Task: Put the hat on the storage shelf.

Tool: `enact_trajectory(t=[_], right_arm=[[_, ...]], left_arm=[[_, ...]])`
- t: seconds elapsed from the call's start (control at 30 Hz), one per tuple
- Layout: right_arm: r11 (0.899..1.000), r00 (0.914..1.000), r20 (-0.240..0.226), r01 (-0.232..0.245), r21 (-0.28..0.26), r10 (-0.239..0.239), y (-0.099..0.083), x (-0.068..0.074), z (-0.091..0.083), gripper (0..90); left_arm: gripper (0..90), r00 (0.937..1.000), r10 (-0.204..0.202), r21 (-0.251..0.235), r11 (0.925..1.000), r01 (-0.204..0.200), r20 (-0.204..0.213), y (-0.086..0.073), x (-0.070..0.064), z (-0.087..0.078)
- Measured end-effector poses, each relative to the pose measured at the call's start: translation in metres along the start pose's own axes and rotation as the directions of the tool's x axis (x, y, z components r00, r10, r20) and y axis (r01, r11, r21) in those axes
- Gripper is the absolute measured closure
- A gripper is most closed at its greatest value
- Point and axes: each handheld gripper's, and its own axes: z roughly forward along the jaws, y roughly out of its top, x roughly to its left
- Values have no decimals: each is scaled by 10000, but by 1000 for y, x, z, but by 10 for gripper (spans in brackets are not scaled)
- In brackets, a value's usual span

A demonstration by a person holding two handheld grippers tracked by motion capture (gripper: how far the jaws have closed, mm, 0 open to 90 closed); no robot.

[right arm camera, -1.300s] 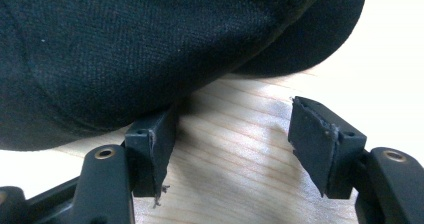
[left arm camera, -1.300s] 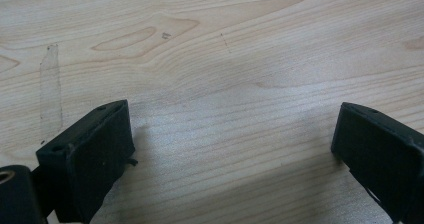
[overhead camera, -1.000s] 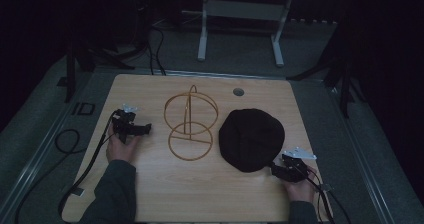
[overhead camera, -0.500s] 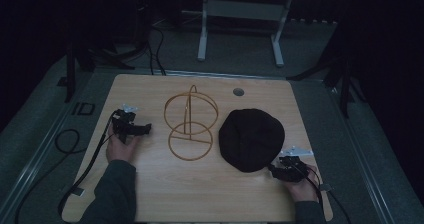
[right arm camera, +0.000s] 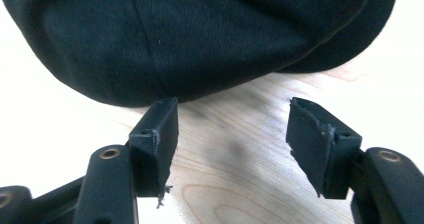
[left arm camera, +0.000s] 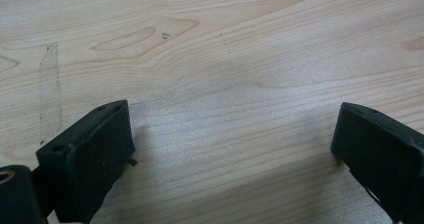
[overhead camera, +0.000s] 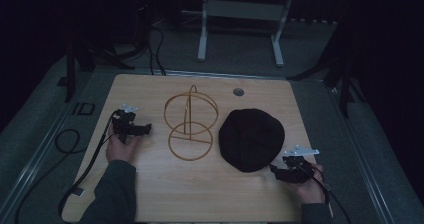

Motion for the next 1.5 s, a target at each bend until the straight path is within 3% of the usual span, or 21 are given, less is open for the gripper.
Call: enact_trajectory(t=[0.3, 0.47, 0.83, 1.5], right_arm=[[9990, 9999, -139, -103, -446, 97, 16, -4, -15, 294], [9987, 10000, -24, -37, -510, 36, 28, -5, -15, 266], [9989, 9986, 384, 376, -291, -365, 55, -15, -10, 264], [9991, 9976, 569, 370, 217, -382, 95, -46, 7, 263]], left_arm=[[28, 10000, -4, -1, 10000, 4, -1, 0, 0, 0], [28, 10000, -24, -19, 10000, 24, 1, 0, 0, 0], [28, 10000, -26, -22, 10000, 26, 3, 0, 0, 0], [28, 10000, -32, -6, 10000, 32, 6, 0, 0, 0]])
